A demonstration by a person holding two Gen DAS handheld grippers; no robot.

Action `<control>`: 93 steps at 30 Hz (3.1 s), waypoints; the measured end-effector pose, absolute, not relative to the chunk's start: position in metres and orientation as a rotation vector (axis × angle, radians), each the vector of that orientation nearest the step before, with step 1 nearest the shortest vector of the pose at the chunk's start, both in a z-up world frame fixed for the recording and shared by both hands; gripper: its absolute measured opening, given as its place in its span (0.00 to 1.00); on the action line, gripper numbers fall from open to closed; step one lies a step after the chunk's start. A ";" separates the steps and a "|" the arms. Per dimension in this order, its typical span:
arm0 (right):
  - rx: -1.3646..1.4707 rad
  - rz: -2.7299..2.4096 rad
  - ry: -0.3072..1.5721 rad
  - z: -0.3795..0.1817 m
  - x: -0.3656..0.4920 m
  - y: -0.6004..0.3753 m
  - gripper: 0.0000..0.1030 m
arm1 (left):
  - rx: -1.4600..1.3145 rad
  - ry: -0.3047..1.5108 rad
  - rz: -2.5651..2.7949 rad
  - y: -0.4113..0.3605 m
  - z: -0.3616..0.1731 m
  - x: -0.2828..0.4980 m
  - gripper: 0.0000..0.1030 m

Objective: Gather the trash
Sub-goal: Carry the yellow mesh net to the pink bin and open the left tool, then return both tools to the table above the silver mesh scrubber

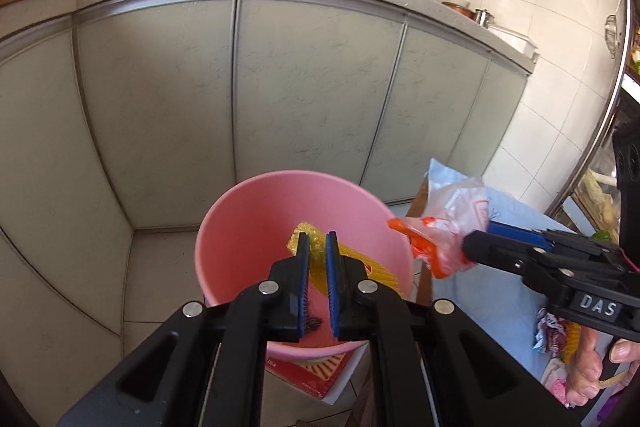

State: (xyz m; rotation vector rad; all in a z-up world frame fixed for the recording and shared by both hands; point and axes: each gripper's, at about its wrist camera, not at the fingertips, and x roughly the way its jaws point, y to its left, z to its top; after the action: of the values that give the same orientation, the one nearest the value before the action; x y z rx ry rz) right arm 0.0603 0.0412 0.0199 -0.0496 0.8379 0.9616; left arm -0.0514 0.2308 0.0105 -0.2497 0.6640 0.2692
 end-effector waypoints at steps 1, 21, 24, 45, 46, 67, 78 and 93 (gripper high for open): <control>-0.059 0.962 0.849 0.016 0.062 0.049 0.26 | -0.253 0.671 0.274 0.234 0.007 -0.051 0.07; -0.084 0.883 0.850 0.008 0.057 0.032 0.43 | -0.291 0.655 0.261 0.235 0.003 -0.046 0.25; -0.090 0.856 0.837 0.010 0.041 0.007 0.43 | -0.288 0.646 0.216 0.222 0.009 -0.047 0.25; 0.019 0.226 0.791 -0.012 -0.033 -0.254 0.43 | -0.164 0.754 -0.150 0.076 -0.006 -0.021 0.26; 0.019 0.208 0.787 -0.013 -0.035 -0.260 0.43 | -0.162 0.763 -0.152 0.071 -0.008 -0.018 0.26; 0.031 0.212 0.693 0.008 -0.059 -0.278 0.43 | -0.038 0.766 -0.123 0.023 0.003 -0.020 0.26; 0.034 0.287 0.703 0.004 -0.047 -0.288 0.43 | 0.006 0.747 -0.075 -0.004 0.018 -0.017 0.26; 0.160 0.246 0.784 0.005 -0.070 -0.271 0.43 | -0.079 0.753 -0.127 0.022 0.026 -0.051 0.27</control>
State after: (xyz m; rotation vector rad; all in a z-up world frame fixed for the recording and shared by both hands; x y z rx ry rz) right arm -0.0704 -0.2713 0.0052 0.1601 0.7839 0.2463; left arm -0.0514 0.0216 0.0262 -0.0789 0.7528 -0.1269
